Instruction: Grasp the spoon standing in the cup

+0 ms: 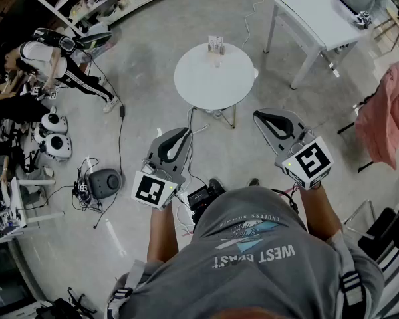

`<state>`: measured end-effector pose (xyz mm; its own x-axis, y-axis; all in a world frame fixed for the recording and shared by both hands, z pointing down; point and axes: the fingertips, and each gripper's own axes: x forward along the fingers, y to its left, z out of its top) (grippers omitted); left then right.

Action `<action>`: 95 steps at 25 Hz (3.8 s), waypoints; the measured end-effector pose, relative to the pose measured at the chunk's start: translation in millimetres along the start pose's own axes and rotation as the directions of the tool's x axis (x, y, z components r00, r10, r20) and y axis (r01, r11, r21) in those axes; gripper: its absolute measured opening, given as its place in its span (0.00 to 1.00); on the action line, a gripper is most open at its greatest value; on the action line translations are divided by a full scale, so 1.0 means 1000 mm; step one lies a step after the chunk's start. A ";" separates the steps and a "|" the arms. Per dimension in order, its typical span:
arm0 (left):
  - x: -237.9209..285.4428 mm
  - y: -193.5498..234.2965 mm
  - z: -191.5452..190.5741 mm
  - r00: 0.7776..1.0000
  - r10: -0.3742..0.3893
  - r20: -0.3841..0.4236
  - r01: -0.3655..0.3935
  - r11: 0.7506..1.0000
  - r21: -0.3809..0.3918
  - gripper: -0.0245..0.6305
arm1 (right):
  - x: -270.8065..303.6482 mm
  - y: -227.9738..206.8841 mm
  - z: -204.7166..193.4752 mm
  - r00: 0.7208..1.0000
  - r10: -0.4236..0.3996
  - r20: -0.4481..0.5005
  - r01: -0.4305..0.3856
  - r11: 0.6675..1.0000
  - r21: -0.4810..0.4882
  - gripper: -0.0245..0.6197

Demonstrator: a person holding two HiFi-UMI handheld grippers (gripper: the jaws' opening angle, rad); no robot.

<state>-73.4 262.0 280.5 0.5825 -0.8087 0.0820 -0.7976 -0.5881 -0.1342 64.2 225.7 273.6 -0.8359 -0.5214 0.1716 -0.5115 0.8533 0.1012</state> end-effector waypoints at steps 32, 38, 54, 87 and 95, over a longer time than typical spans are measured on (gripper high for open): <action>-0.004 0.034 -0.022 0.999 -0.040 -0.013 0.040 0.999 -0.025 0.09 | 0.042 0.002 -0.017 1.000 -0.019 -0.007 0.020 0.987 0.157 0.04; 0.001 0.045 -0.026 0.999 -0.049 -0.015 0.049 0.998 -0.029 0.09 | 0.056 -0.001 -0.019 1.000 -0.021 -0.022 0.024 0.984 0.174 0.04; 0.015 0.079 -0.039 0.997 -0.063 -0.049 0.062 0.998 -0.018 0.09 | 0.088 -0.022 -0.023 0.999 -0.010 -0.032 0.016 0.980 0.198 0.04; 0.132 0.093 0.005 0.989 0.115 -0.094 -0.114 0.993 0.011 0.09 | 0.113 -0.167 -0.018 0.989 0.143 0.038 -0.148 0.957 0.251 0.04; 0.165 0.126 -0.017 0.995 0.004 -0.097 -0.002 1.000 0.020 0.09 | 0.130 -0.187 -0.035 0.999 0.049 -0.009 -0.045 0.963 0.267 0.04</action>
<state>-80.5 54.7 294.0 0.5616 -0.8083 0.1770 -0.7954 -0.5863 -0.1538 58.1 -1.6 311.0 -0.8580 -0.4790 0.1854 -0.5083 0.8439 -0.1719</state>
